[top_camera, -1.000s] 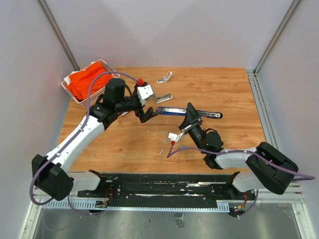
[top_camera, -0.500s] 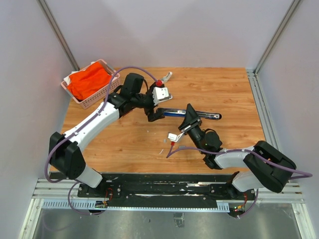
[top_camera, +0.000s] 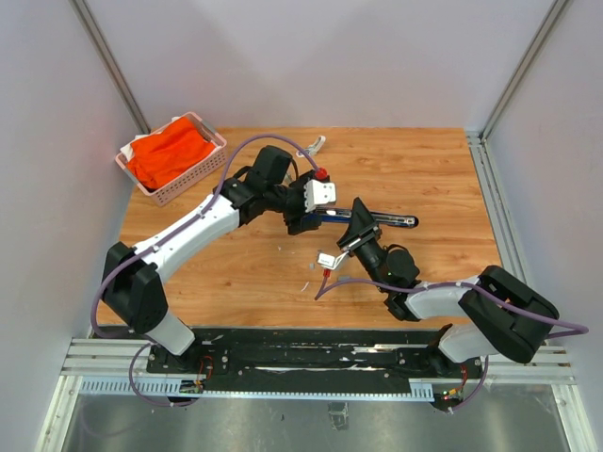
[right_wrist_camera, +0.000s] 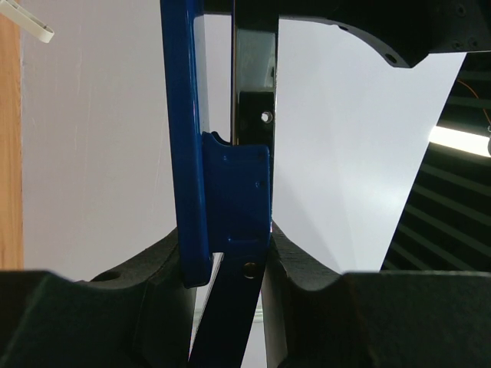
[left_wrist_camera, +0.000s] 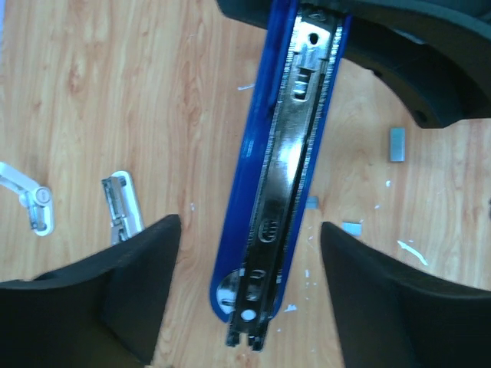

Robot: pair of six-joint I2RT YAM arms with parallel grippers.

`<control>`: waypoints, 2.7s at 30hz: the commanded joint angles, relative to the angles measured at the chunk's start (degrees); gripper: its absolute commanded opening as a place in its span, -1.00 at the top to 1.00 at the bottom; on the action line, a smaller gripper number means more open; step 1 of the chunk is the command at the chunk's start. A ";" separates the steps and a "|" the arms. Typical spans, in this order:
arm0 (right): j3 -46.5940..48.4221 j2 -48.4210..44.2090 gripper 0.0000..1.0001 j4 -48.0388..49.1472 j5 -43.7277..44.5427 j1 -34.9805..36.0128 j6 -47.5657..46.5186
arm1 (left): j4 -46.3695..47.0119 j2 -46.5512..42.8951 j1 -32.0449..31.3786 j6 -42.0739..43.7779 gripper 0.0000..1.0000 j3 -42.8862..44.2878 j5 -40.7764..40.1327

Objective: Unload the staples from the stapler
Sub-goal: Place the stapler at the center of the board.

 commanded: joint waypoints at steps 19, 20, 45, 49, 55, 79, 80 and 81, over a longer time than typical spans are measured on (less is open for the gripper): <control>0.48 0.11 0.91 8.36 3.17 -0.12 5.10 | 8.66 2.01 -2.71 -5.52 0.85 -1.78 -11.75; 0.69 0.41 0.86 8.24 3.31 -0.34 5.81 | 8.86 2.10 -2.75 -5.83 0.94 -1.86 -11.86; 4.62 13.31 -0.01 8.68 1.48 -5.87 15.67 | 16.04 8.76 -3.02 -9.34 0.99 -4.08 -21.77; 5.96 16.84 -0.01 8.94 0.97 -6.97 16.44 | 17.48 10.09 -3.01 -9.90 1.00 -3.98 -22.05; 8.87 23.43 -0.03 9.38 0.05 -8.58 15.45 | 17.95 12.44 -3.01 -10.32 1.00 -2.94 -22.81; 14.83 36.49 -0.18 9.61 -0.61 -10.18 15.39 | 18.56 18.52 -2.93 -9.62 1.00 -1.54 -27.40; 14.91 36.61 -0.19 9.64 -0.51 -10.20 15.54 | 18.49 18.62 -2.93 -9.67 1.00 -1.49 -27.43; 14.91 36.66 -0.21 9.66 -0.50 -10.28 15.75 | 18.48 18.75 -2.93 -9.70 0.99 -1.43 -27.43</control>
